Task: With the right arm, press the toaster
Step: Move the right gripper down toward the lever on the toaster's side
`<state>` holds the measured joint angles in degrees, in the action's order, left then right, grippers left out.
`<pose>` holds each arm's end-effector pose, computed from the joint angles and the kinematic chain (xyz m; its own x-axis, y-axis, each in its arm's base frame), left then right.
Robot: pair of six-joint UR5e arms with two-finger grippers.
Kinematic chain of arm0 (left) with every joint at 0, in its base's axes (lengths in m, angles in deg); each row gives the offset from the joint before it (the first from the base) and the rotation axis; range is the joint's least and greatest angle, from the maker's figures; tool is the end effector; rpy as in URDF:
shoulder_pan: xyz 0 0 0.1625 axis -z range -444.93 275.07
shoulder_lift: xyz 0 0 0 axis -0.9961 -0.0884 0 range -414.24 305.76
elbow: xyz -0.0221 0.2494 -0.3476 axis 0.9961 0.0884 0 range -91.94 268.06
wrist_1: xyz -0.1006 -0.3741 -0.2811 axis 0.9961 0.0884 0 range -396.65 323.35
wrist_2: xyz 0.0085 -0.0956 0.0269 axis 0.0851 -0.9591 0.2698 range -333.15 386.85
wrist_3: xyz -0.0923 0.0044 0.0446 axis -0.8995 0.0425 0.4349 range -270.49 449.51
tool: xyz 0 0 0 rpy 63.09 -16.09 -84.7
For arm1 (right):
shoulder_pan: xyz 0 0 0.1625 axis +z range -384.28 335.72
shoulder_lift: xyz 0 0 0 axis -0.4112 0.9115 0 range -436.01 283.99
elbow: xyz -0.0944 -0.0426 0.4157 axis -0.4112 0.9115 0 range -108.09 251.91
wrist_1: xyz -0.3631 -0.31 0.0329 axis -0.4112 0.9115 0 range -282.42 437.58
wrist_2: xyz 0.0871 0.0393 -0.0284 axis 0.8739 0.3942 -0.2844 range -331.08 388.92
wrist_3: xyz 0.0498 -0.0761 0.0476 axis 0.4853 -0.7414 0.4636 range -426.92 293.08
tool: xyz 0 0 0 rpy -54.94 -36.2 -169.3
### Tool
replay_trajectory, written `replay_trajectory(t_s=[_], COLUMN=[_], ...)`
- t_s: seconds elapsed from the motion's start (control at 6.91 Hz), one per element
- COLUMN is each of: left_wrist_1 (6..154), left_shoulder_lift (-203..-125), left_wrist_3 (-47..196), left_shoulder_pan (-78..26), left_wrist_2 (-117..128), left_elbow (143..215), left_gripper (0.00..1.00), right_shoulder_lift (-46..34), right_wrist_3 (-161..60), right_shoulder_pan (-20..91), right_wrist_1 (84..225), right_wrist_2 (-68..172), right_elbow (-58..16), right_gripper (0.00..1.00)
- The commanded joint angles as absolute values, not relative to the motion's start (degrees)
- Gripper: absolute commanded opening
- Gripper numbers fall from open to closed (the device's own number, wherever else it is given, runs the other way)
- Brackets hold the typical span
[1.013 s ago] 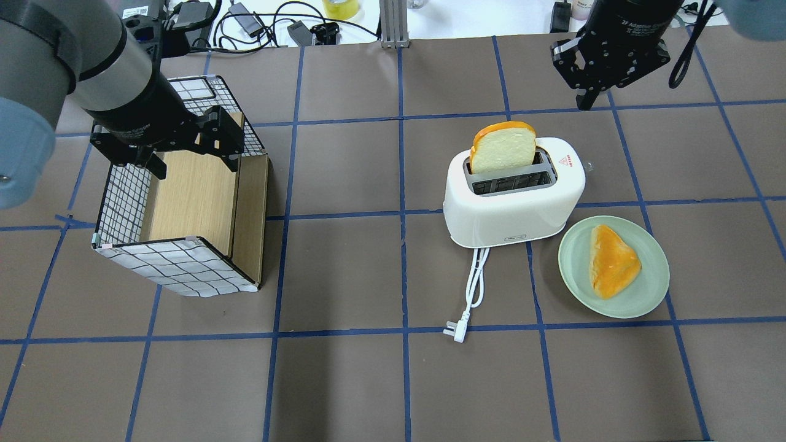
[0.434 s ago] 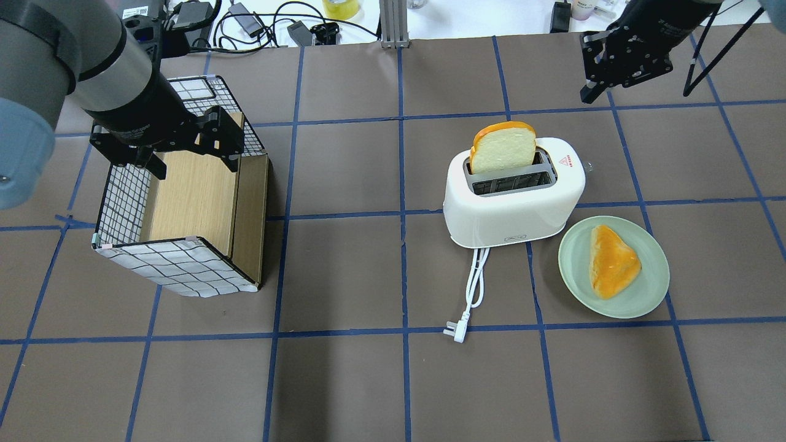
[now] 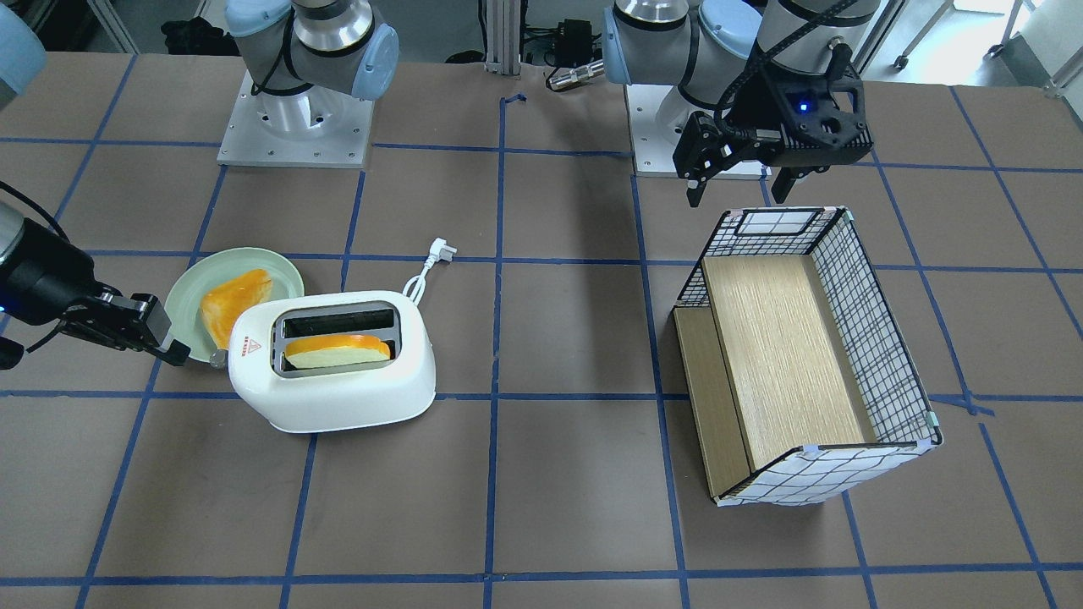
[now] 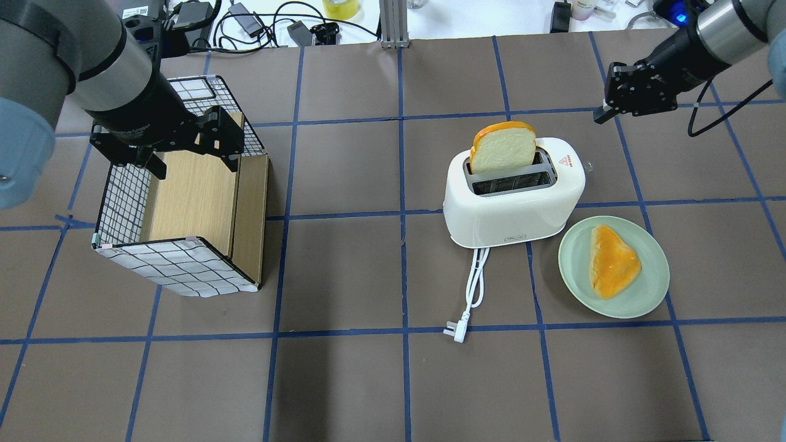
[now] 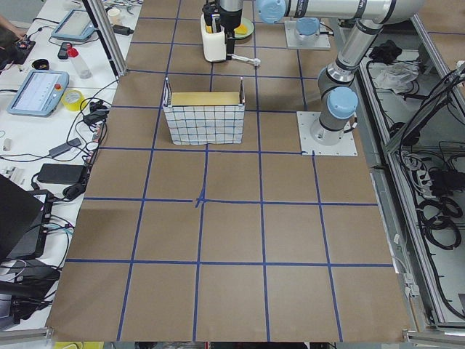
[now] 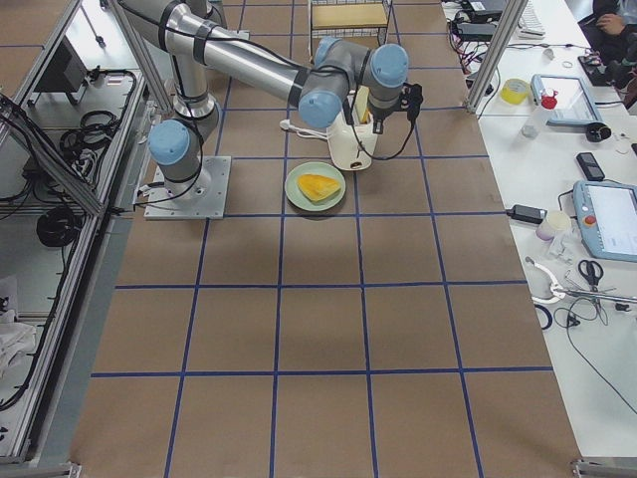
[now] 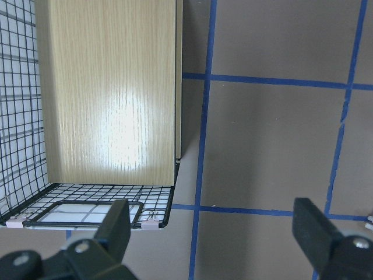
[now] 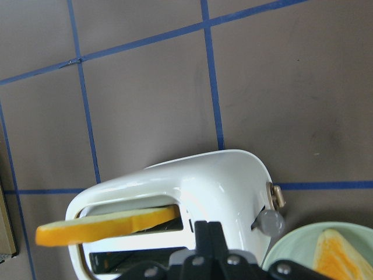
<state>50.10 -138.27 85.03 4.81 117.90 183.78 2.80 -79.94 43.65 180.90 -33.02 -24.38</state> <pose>-0.1290 -0.5215 0.4943 -0.9964 -0.0836 -0.0135 -0.0826 0.9946 -0.0624 -0.0626 -0.6376 0.3472 -0.8686 0.1456 -0.4736 0.1838 0.9823 -0.0351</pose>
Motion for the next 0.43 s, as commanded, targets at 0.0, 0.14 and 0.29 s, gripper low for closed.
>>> replay_trajectory(t_s=[0.0, 0.14, 0.29], left_wrist_1=[50.1, 50.1, 50.1], left_shoulder_lift=[-138.3, -138.3, -138.3], left_wrist_3=[85.0, 85.0, 85.0], left_shoulder_pan=[4.8, 4.8, 4.8], left_wrist_2=[117.9, 117.9, 117.9], left_elbow=[183.8, 183.8, 183.8], left_gripper=[1.00, 1.00, 1.00], right_shoulder_lift=[2.6, 2.6, 2.6], right_wrist_3=[-80.9, -80.9, -80.9], right_shoulder_pan=[40.0, 40.0, 40.0], right_wrist_1=[184.2, 184.5, 184.7], right_wrist_2=[-28.2, -27.7, -27.3], right_elbow=[-30.6, -31.9, -32.2], right_gripper=[0.00, 0.00, 0.00])
